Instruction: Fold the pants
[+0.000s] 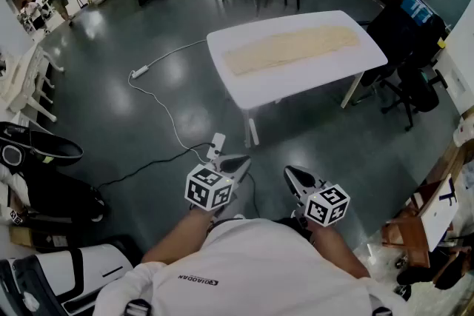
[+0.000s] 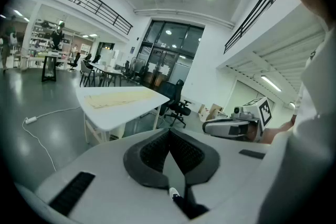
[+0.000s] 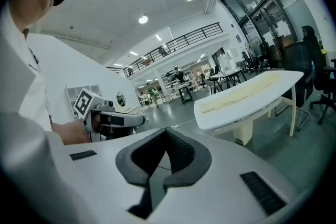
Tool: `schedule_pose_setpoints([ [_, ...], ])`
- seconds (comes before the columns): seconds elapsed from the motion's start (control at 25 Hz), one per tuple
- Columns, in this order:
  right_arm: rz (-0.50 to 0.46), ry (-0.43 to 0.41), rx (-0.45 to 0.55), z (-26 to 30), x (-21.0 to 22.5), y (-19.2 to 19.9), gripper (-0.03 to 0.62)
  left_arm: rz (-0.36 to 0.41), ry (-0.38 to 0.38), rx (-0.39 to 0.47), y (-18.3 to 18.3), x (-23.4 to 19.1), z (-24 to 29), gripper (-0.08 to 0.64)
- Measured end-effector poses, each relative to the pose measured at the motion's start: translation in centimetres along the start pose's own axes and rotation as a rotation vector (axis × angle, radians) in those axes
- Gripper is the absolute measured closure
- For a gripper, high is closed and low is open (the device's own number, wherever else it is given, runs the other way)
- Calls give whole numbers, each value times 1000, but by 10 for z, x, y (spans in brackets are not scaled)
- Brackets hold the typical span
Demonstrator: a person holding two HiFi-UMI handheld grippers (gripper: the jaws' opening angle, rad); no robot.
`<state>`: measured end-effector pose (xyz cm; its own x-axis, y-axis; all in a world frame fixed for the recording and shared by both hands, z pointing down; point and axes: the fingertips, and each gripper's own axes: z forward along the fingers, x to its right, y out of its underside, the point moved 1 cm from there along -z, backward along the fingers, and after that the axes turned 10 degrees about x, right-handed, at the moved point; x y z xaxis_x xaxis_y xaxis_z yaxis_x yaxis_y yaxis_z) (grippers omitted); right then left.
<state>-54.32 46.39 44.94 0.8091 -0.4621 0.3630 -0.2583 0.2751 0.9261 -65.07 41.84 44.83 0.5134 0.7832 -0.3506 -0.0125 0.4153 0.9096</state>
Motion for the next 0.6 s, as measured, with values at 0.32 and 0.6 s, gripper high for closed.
schedule_pose_setpoints([
  [0.32, -7, 8, -7, 0, -7, 0, 574, 13, 4, 5, -3, 1, -9, 532],
  [0.6, -12, 28, 1, 2, -6, -1, 574, 20, 11, 2, -4, 0, -11, 532],
])
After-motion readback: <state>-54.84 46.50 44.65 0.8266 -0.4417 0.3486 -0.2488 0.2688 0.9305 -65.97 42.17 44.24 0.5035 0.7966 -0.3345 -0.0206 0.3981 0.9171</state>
